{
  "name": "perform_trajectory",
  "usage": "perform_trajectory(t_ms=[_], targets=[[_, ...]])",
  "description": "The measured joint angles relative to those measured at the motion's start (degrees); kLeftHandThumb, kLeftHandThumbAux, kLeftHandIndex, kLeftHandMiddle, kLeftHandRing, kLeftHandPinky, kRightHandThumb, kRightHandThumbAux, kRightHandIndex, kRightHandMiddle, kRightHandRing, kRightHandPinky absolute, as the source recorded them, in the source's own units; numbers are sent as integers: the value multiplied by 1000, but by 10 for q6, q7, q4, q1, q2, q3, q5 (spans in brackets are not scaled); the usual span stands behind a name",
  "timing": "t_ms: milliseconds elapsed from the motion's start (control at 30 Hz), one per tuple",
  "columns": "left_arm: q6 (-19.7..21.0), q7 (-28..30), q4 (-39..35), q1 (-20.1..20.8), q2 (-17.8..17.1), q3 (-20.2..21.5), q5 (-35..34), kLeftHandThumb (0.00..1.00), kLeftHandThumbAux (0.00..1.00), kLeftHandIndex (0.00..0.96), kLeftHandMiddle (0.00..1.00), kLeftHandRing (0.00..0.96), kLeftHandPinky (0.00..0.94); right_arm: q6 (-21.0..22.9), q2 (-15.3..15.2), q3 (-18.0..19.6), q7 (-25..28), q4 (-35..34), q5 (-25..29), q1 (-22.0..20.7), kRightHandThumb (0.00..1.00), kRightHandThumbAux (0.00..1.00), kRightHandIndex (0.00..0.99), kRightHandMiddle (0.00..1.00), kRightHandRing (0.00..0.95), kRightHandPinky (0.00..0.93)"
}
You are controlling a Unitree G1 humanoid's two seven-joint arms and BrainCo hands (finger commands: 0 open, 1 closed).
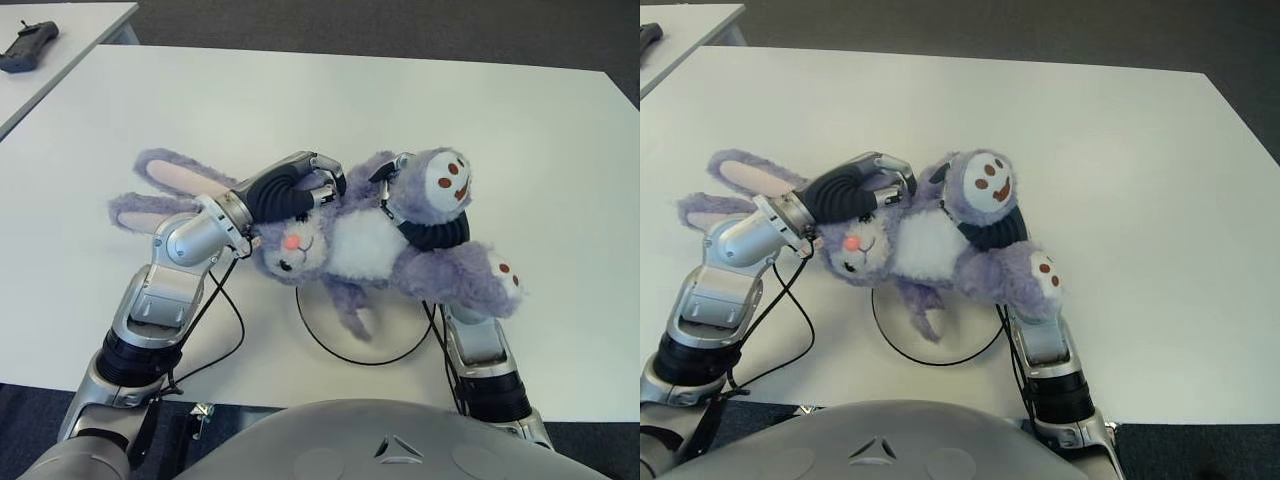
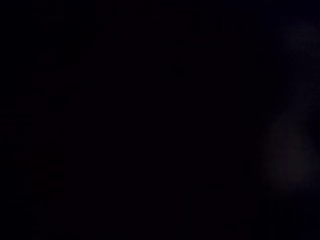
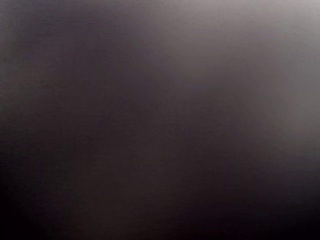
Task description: Put the doll into the plate.
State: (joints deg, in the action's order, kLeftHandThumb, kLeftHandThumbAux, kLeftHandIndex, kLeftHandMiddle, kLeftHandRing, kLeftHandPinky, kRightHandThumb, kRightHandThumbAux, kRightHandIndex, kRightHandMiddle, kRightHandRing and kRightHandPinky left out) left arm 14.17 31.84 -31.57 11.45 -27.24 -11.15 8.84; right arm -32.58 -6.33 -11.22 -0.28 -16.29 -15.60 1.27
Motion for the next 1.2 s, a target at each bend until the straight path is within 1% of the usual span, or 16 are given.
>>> perform_trajectory(t_ms=[333, 667, 800, 900, 1000, 1200], targets=[[-8, -12, -1, -27, 25, 5, -10, 741, 693, 442, 889, 876, 863, -23, 22, -1, -44, 2, -46, 28, 701, 718, 440, 829, 837, 832], [-10, -21, -1, -38, 40, 8, -11, 741, 692, 442, 884, 874, 860, -23, 23, -1, -48, 1, -50, 33, 701, 718, 440, 831, 836, 835], [-21, -25, 0, -38, 42, 8, -10, 740, 692, 442, 878, 869, 854, -23, 23, -1, -52, 5, -50, 32, 703, 717, 440, 832, 842, 849], [-24, -28, 3, -38, 42, 7, -7, 740, 693, 443, 870, 860, 856, -32, 25, 1, -60, 26, -51, 26, 704, 716, 440, 833, 843, 850], [-24, -32, 8, -38, 42, 5, -2, 740, 693, 443, 862, 855, 854, -52, 25, 4, -75, 71, -55, 12, 703, 717, 440, 837, 849, 856], [-27, -48, 45, -37, 49, -3, 8, 741, 693, 444, 847, 848, 849, -67, 23, 4, -88, 116, -61, -16, 701, 718, 439, 844, 852, 848]])
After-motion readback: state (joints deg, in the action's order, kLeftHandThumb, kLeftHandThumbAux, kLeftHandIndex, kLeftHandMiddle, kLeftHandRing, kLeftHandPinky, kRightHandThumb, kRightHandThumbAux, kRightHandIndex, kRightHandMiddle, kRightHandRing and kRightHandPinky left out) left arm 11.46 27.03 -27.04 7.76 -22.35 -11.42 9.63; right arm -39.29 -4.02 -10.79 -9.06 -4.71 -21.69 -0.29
